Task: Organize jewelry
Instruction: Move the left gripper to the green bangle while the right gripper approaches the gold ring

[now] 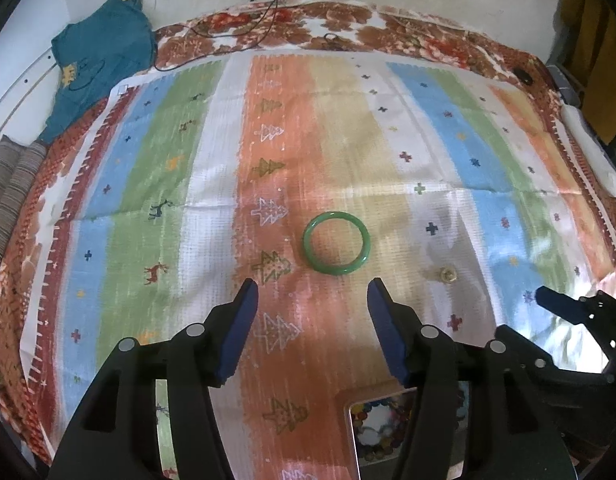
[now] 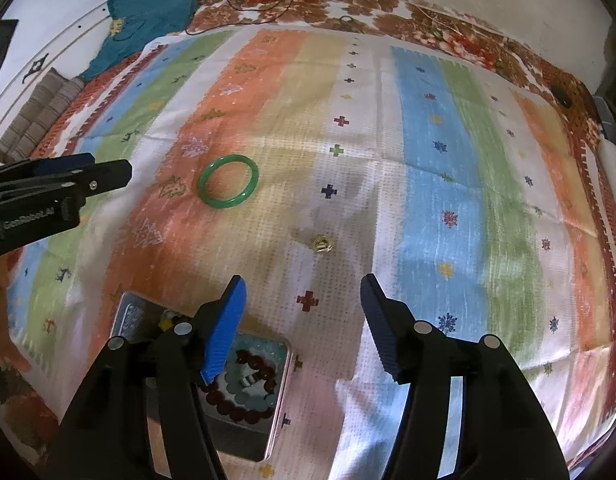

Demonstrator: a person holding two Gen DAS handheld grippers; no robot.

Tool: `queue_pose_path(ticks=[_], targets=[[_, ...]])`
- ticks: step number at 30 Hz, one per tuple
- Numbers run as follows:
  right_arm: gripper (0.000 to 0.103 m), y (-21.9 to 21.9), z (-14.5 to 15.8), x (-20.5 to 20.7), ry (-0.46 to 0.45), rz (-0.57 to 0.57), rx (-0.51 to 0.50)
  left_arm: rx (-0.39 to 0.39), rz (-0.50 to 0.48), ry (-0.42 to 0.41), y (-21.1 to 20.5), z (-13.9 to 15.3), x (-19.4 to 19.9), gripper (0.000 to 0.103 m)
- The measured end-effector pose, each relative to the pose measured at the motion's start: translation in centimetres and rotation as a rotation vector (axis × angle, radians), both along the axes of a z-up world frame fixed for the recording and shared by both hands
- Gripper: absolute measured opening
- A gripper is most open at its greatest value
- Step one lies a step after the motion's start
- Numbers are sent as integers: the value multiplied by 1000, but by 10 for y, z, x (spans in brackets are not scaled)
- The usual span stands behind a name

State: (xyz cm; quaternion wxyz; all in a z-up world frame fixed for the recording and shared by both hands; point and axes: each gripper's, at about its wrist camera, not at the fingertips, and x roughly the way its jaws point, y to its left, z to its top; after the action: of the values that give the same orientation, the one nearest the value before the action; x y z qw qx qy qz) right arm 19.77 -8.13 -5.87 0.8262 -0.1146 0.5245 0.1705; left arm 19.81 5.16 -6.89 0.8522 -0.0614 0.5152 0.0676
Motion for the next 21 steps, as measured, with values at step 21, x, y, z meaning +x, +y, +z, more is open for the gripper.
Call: queue_pose_path(ticks=[21], targets=[[60, 6, -26, 30, 54, -23, -21, 7, -10, 96, 0, -40, 36, 61]])
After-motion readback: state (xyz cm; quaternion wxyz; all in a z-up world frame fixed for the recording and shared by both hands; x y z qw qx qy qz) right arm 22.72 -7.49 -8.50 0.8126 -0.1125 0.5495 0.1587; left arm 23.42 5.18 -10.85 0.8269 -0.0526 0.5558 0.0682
